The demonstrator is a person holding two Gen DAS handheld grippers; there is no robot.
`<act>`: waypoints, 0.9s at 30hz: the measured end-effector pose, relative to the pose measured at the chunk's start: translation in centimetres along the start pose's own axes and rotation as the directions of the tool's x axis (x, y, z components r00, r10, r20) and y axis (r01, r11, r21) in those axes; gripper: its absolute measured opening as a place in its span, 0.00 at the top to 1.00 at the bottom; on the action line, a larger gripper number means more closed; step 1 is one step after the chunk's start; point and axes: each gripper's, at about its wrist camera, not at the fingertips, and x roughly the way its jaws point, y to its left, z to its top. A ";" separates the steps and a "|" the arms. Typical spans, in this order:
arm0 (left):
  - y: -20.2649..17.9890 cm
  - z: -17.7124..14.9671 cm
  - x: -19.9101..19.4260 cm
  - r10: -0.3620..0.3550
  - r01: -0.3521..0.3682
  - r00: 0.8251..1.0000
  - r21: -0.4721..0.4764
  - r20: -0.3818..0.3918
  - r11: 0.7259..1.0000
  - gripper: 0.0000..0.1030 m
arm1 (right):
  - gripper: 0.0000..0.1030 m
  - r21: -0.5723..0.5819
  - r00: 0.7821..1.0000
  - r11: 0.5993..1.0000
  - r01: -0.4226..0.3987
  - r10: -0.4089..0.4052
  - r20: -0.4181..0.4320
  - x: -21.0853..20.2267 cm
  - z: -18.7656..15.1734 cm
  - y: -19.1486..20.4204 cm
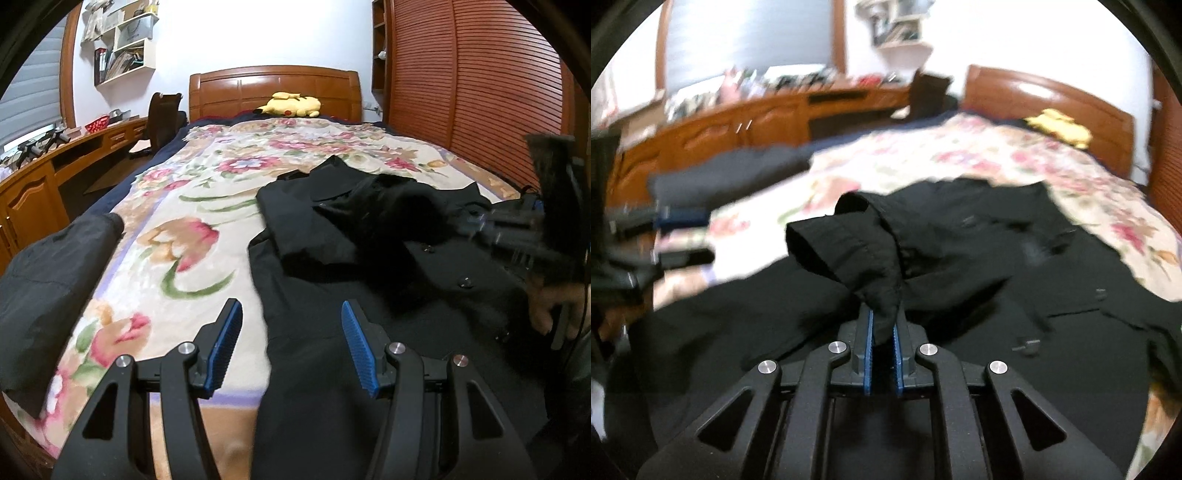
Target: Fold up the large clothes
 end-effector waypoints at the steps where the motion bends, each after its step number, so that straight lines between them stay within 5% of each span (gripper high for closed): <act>1: -0.3 0.2 0.2 -0.007 0.007 1.000 0.002 0.005 1.000 0.47 | 0.94 0.034 1.000 0.999 0.016 -0.017 0.027 -1.1 0.2 -1.5; 14: -5.2 3.4 3.0 -0.089 0.088 0.995 0.028 0.054 0.996 0.47 | 0.94 0.224 0.967 0.954 0.198 -0.227 0.112 -8.6 -1.9 -10.4; 27: -7.3 2.2 3.7 -0.095 0.088 0.990 0.067 0.102 0.994 0.47 | 0.94 0.276 0.911 0.873 0.401 -0.411 -0.023 -11.2 -7.4 -14.4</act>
